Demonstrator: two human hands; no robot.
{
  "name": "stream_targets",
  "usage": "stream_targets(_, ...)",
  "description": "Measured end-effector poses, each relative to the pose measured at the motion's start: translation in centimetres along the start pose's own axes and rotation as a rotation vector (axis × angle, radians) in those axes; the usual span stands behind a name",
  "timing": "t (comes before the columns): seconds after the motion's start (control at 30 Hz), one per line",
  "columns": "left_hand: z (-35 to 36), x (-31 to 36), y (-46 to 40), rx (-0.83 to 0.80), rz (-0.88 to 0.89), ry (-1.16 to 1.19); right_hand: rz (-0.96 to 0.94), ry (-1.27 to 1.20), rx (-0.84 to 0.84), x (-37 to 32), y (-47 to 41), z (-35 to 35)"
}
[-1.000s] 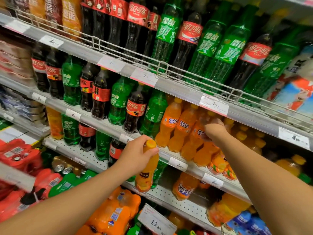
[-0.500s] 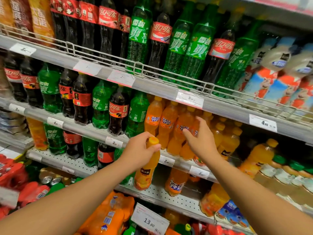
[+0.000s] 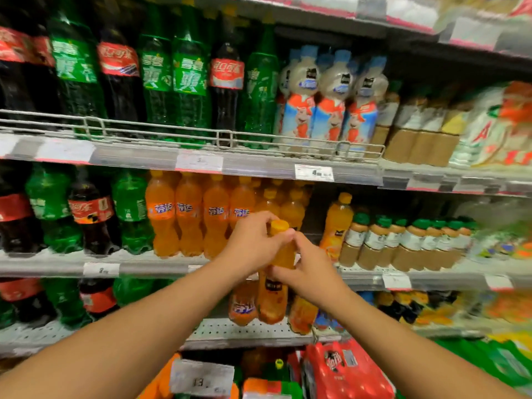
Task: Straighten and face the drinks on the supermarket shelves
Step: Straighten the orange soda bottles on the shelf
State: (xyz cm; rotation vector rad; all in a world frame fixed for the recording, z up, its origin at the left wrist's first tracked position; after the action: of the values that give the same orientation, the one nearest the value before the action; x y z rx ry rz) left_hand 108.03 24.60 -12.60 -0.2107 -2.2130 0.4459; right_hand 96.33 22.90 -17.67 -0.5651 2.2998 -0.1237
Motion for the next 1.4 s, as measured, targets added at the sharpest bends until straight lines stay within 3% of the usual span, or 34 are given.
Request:
stream_targets(0.13,0.6,3.0,-1.9,-0.048,0.141,-0.144,0.013,-0.035,0.074,3.0,0.5,-4.1)
stream_targets(0.23,-1.6,4.4,-3.9,0.117,0.362,-0.713,0.029,0.02,0.097,5.4,-0.2,-6.8)
stream_targets(0.3,-2.3,2.5,-5.6,0.088,0.31,-0.991,0.001,0.03,0.143,6.5,-1.2,-8.6)
stream_targets(0.37,-2.7,-0.3,-6.9,0.039,0.204,-1.085,-0.017,0.019,0.173,7.4,-2.6,-10.0)
stream_targets(1.03,-2.4,-1.7,-6.9,0.093,0.165,-1.202,0.002,0.132,0.175,11.3,-10.5,-7.6)
stream_targets(1.4,-2.3,-2.2,-6.8,0.126,0.16,-1.219,0.118,0.26,0.094,12.3,-12.9,-6.4)
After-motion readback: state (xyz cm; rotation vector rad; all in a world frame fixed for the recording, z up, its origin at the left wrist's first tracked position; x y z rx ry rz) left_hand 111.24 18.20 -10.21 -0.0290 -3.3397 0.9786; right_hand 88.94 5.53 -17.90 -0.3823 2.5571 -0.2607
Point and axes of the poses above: each hand's wrist, its own y-axis away from the middle knuckle, its own z-axis out of the palm, x = y × z, the point moved 9 cm from there along -y, towards the middle knuckle, and after that the axes turned 2 degrees about z, right-handed, at the moved point
